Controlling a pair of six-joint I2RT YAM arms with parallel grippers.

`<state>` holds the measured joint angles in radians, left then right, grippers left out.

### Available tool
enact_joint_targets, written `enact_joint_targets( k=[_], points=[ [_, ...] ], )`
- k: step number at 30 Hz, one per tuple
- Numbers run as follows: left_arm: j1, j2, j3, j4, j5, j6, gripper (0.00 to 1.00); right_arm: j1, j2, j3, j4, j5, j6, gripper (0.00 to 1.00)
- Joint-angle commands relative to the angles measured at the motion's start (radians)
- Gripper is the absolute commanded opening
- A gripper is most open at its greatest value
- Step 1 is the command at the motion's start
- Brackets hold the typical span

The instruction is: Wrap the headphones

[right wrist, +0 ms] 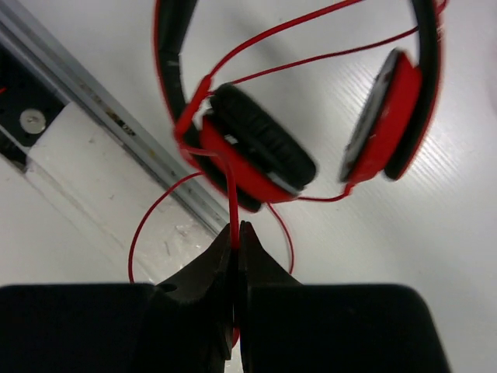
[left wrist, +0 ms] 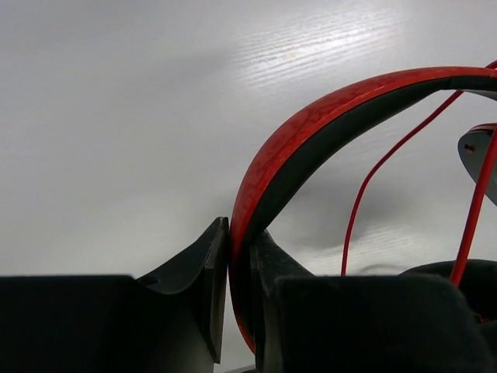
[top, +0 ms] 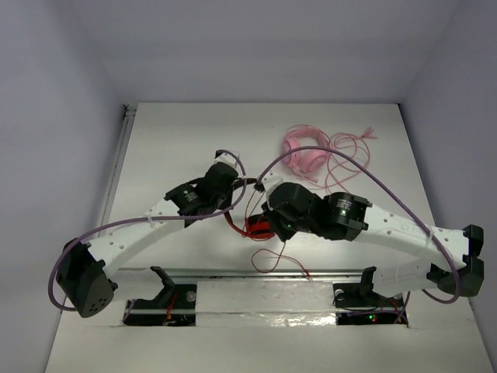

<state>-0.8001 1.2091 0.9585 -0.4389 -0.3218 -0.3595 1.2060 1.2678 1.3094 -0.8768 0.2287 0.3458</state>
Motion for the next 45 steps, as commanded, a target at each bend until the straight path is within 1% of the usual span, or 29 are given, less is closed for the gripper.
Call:
enact_joint_targets(
  k=[1,6,8,11,15,18,21,23,26,27,30,32,35,38,39,42,44,45],
  points=[
    [-0.007,-0.039,0.072,-0.05,0.122,0.123,0.0,0.007,0.007,0.056,-0.053,0.121,-0.047,0.0],
    [-0.007,-0.051,0.098,-0.08,0.15,0.192,0.0,0.007,0.022,0.065,-0.051,0.141,-0.059,0.05],
    [-0.007,-0.06,0.095,-0.081,0.15,0.205,0.0,0.007,0.027,0.065,-0.06,0.178,-0.06,0.06],
    [-0.007,-0.103,0.083,-0.078,0.185,0.209,0.0,-0.002,0.028,0.048,-0.071,0.219,-0.068,0.07],
    [-0.007,-0.199,0.022,-0.047,0.275,0.214,0.0,-0.023,0.005,0.019,-0.028,0.208,-0.079,0.14],
    [-0.007,-0.209,0.028,-0.057,0.311,0.214,0.0,-0.042,-0.008,0.002,0.001,0.251,-0.076,0.2],
    [-0.007,-0.198,0.026,-0.052,0.313,0.212,0.0,-0.062,-0.018,-0.009,0.018,0.328,-0.059,0.21],
    [-0.007,-0.189,0.023,-0.046,0.316,0.215,0.0,-0.072,-0.034,-0.013,0.028,0.337,-0.054,0.21],
    [-0.007,-0.183,0.023,-0.035,0.317,0.217,0.0,-0.083,-0.059,-0.039,0.068,0.366,-0.056,0.29],
    [-0.007,-0.183,0.023,-0.032,0.326,0.22,0.0,-0.095,-0.07,-0.047,0.079,0.376,-0.056,0.33],
    [-0.007,-0.181,0.042,-0.024,0.38,0.225,0.0,-0.118,-0.087,-0.064,0.11,0.38,-0.06,0.37],
    [-0.007,-0.18,0.055,-0.018,0.377,0.226,0.0,-0.131,-0.088,-0.071,0.116,0.389,-0.06,0.37],
    [0.022,-0.164,0.074,-0.014,0.348,0.218,0.0,-0.16,-0.094,-0.091,0.134,0.414,-0.061,0.38],
    [0.035,-0.157,0.083,0.017,0.403,0.218,0.0,-0.207,-0.111,-0.114,0.196,0.354,-0.067,0.39],
    [0.035,-0.154,0.086,0.023,0.421,0.217,0.0,-0.217,-0.114,-0.131,0.232,0.338,-0.065,0.38],
    [0.056,-0.154,0.109,0.037,0.411,0.191,0.0,-0.226,-0.131,-0.166,0.304,0.325,-0.028,0.35],
    [0.091,-0.16,0.126,0.06,0.441,0.179,0.0,-0.236,-0.146,-0.225,0.347,0.308,0.002,0.33],
    [0.105,-0.167,0.132,0.068,0.476,0.172,0.0,-0.258,-0.166,-0.248,0.399,0.295,0.012,0.32]
  ],
)
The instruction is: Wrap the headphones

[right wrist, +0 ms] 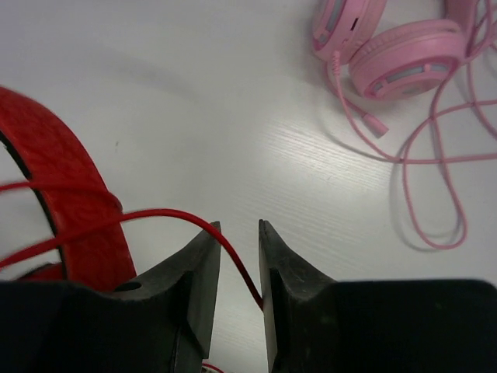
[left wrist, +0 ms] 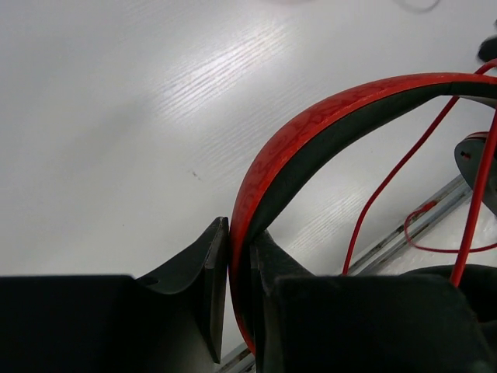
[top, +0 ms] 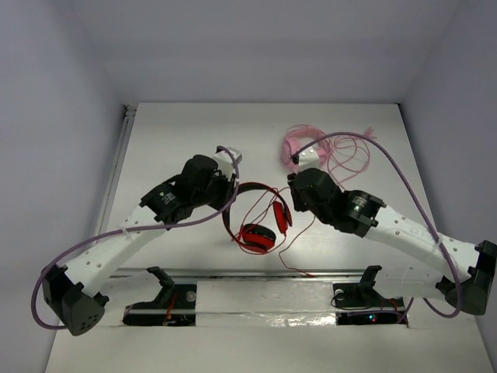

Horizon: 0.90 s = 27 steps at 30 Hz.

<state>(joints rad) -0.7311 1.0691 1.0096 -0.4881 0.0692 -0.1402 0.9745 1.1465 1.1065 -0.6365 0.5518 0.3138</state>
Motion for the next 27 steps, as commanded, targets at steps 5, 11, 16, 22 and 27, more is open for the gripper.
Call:
enact_joint_targets(
  k=[5,11,16,22,27],
  points=[
    [0.189,-0.043,0.11,0.181,0.202,-0.111,0.0,-0.137,-0.05,-0.134,0.291,-0.194,0.109,0.33],
    [0.217,-0.061,0.098,0.284,0.219,-0.213,0.0,-0.166,-0.034,-0.223,0.578,-0.317,0.166,0.44],
    [0.226,-0.058,0.113,0.306,0.199,-0.248,0.0,-0.166,-0.025,-0.359,0.86,-0.397,0.2,0.46],
    [0.237,-0.066,0.147,0.31,0.159,-0.272,0.0,-0.175,-0.027,-0.48,0.975,-0.429,0.234,0.56],
    [0.248,-0.067,0.152,0.325,0.104,-0.298,0.0,-0.175,-0.1,-0.543,0.954,-0.458,0.26,0.64]
  ],
)
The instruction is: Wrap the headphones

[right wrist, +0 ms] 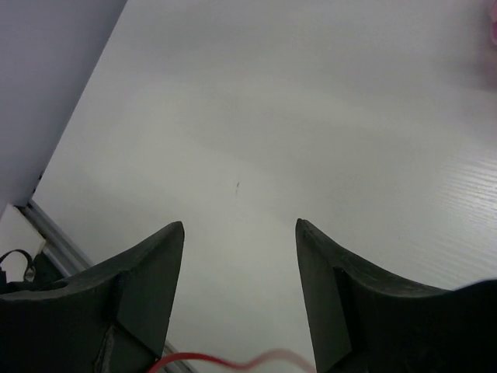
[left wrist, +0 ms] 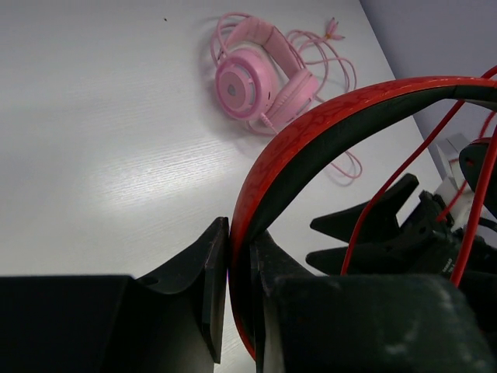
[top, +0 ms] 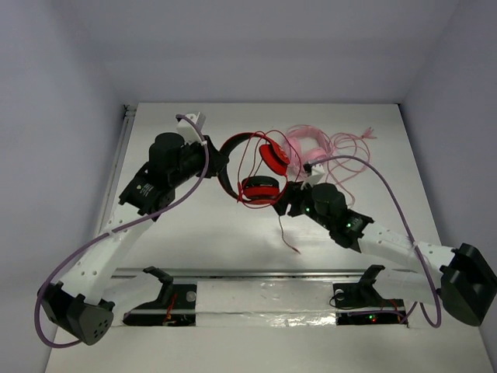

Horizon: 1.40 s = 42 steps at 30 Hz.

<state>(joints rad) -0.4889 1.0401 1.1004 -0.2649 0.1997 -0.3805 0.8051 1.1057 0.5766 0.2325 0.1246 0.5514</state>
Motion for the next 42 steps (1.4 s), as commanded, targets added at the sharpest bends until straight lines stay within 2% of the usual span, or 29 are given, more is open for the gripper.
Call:
enact_joint_targets(
  k=[1,6,14,19,24,29,37,38,39,41,42],
  points=[
    [0.006,-0.038,0.059,0.105,-0.032,-0.061,0.0,-0.006,-0.097,-0.024,0.076,-0.037,0.024,0.66],
    [0.024,-0.029,0.053,0.122,-0.031,-0.081,0.0,-0.006,-0.164,-0.105,0.056,-0.077,0.058,0.68],
    [0.024,-0.018,0.056,0.131,-0.023,-0.092,0.0,-0.006,-0.084,-0.147,0.18,-0.031,0.082,0.68],
    [0.024,-0.018,0.073,0.125,-0.026,-0.095,0.0,-0.006,-0.006,-0.15,0.29,0.001,0.064,0.68],
    [0.024,-0.006,0.113,0.109,-0.019,-0.092,0.0,-0.006,0.06,-0.147,0.404,0.096,0.001,0.68],
    [0.024,-0.008,0.136,0.093,-0.013,-0.093,0.0,-0.006,0.204,-0.087,0.488,0.207,-0.045,0.67],
    [0.024,-0.04,0.148,0.075,0.01,-0.112,0.0,-0.029,0.347,-0.098,0.698,0.233,-0.037,0.64],
    [0.024,-0.043,0.148,0.072,0.01,-0.113,0.0,-0.029,0.365,-0.089,0.717,0.236,-0.056,0.62],
    [0.024,-0.048,0.147,0.067,0.01,-0.118,0.0,-0.029,0.385,-0.083,0.737,0.221,-0.065,0.53],
    [0.024,-0.049,0.151,0.052,0.007,-0.117,0.0,-0.029,0.433,-0.078,0.789,0.198,-0.065,0.42],
    [0.024,-0.051,0.159,0.047,0.003,-0.116,0.0,-0.029,0.445,-0.08,0.807,0.163,-0.058,0.3]
  ],
)
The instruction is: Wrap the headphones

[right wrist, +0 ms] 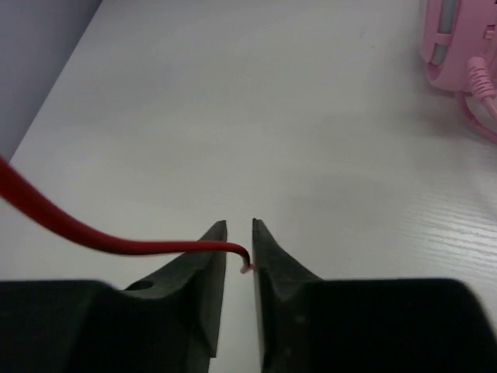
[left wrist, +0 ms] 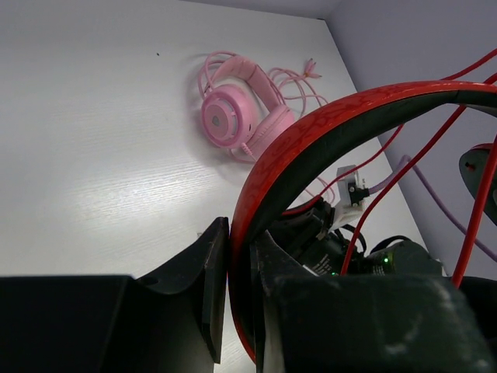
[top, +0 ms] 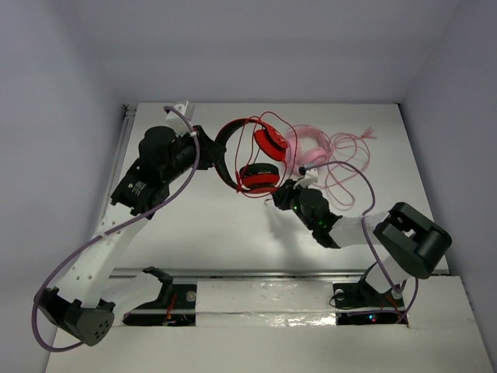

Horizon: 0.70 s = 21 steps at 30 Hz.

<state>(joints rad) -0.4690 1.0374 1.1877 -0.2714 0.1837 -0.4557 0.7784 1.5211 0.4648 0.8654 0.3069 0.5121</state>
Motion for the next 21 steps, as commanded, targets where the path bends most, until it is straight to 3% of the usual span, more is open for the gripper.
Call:
enact_joint_targets(
  k=[1,5,10,21],
  points=[
    [0.004,-0.048,0.075,0.052,0.013,-0.041,0.0,-0.002,0.049,0.031,0.205,-0.041,-0.009,0.25],
    [0.004,-0.042,0.069,0.077,0.016,-0.061,0.0,-0.002,0.068,0.028,0.219,-0.112,0.022,0.0],
    [0.004,-0.005,0.062,0.175,-0.016,-0.116,0.0,-0.002,0.047,0.028,0.141,-0.212,0.086,0.0],
    [0.032,0.099,0.009,0.328,-0.257,-0.213,0.0,0.185,-0.027,0.058,-0.107,-0.166,0.126,0.0]
  ],
)
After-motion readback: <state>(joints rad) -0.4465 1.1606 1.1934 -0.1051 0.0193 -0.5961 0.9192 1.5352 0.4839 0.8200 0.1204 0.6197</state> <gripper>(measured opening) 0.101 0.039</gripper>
